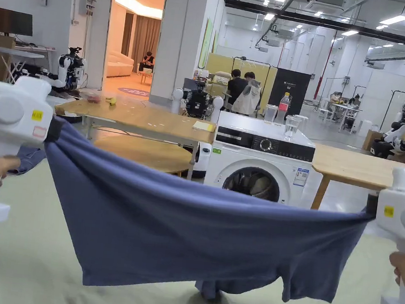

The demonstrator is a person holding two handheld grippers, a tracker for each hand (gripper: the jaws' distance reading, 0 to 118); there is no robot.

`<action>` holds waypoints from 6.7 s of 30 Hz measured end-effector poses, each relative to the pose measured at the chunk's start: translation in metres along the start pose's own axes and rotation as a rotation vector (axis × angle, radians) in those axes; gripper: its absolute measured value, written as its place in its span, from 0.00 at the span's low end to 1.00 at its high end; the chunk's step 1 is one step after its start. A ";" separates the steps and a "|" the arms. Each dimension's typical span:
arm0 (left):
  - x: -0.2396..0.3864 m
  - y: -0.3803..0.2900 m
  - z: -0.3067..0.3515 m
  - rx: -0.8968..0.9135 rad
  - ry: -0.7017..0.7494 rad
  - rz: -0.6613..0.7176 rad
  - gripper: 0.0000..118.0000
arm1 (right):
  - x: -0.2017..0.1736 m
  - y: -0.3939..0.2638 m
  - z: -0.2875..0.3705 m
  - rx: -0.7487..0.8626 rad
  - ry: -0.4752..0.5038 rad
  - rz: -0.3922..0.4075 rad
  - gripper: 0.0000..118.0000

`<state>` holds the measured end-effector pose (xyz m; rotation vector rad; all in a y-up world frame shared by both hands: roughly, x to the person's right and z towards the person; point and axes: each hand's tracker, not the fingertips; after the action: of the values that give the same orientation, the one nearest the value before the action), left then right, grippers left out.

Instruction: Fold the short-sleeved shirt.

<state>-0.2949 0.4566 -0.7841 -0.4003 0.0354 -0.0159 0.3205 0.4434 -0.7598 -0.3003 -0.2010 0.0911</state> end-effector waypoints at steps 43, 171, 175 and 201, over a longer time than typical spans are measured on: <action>0.045 -0.277 0.107 -0.100 -0.058 0.062 0.40 | -0.080 -0.243 0.118 -0.099 0.117 -0.080 0.44; 0.043 0.111 0.033 0.061 -0.108 -0.024 0.00 | 0.010 0.100 0.013 0.132 0.006 -0.039 0.00; 0.044 0.147 0.024 0.091 -0.106 -0.024 0.00 | 0.010 0.135 0.001 0.158 -0.023 -0.040 0.00; 0.036 0.022 0.028 0.003 -0.098 -0.089 0.00 | -0.003 0.032 0.025 0.114 -0.023 0.027 0.00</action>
<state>-0.2577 0.4868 -0.7682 -0.3988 -0.0797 -0.0844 0.3107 0.4803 -0.7467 -0.1880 -0.2133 0.1326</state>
